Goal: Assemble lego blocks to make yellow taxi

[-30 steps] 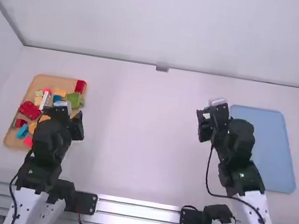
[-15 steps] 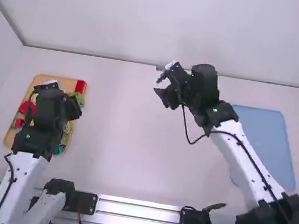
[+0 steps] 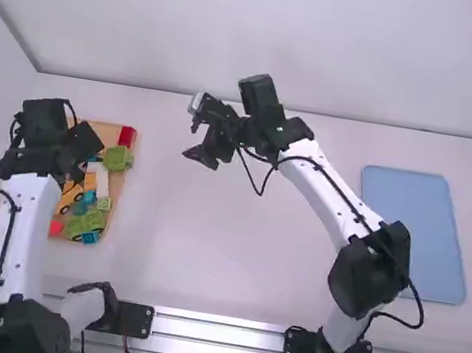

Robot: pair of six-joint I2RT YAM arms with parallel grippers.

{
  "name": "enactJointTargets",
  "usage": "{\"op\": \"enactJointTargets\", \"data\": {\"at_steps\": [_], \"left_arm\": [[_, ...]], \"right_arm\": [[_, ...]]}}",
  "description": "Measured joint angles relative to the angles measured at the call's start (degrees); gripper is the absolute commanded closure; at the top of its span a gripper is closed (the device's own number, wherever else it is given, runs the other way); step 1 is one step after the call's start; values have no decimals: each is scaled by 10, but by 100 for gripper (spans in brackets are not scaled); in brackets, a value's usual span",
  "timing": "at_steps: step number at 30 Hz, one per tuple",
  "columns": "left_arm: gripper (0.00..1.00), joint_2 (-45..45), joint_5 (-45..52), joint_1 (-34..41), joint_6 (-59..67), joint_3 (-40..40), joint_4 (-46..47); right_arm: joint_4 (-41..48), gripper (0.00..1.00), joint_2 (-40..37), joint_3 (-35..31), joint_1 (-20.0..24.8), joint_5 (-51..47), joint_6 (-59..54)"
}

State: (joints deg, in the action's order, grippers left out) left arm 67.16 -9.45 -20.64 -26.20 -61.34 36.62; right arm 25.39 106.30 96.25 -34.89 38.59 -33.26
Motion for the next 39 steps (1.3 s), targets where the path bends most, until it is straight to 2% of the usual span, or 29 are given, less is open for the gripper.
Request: {"op": "enactJointTargets", "data": {"at_steps": [5, 9, 12, 16, 27, 37, 39], "left_arm": [[2, 68, 9, -44, -23, -28, 35], [1, 103, 14, -73, -41, -38, 45], [1, 131, 20, -98, -49, -45, 44], [1, 166, 23, -118, -47, -69, 66], [1, 323, 24, -119, 1, -252, 152], [1, 476, 24, -122, 136, -427, 198], [11, 506, 24, -123, 162, -456, 208]], "right_arm": [[12, 3, 33, 47, -21, 49, -23], [-33, 2, 55, 44, -37, 75, -31], [-80, 2, 66, 30, -54, 61, -19], [-98, 2, 70, 24, -75, 21, 1], [-125, 2, 70, 24, -101, -63, 16], [-129, 2, 70, 24, -99, -90, 16], [-129, 2, 70, 24, -98, -91, 16]]}}
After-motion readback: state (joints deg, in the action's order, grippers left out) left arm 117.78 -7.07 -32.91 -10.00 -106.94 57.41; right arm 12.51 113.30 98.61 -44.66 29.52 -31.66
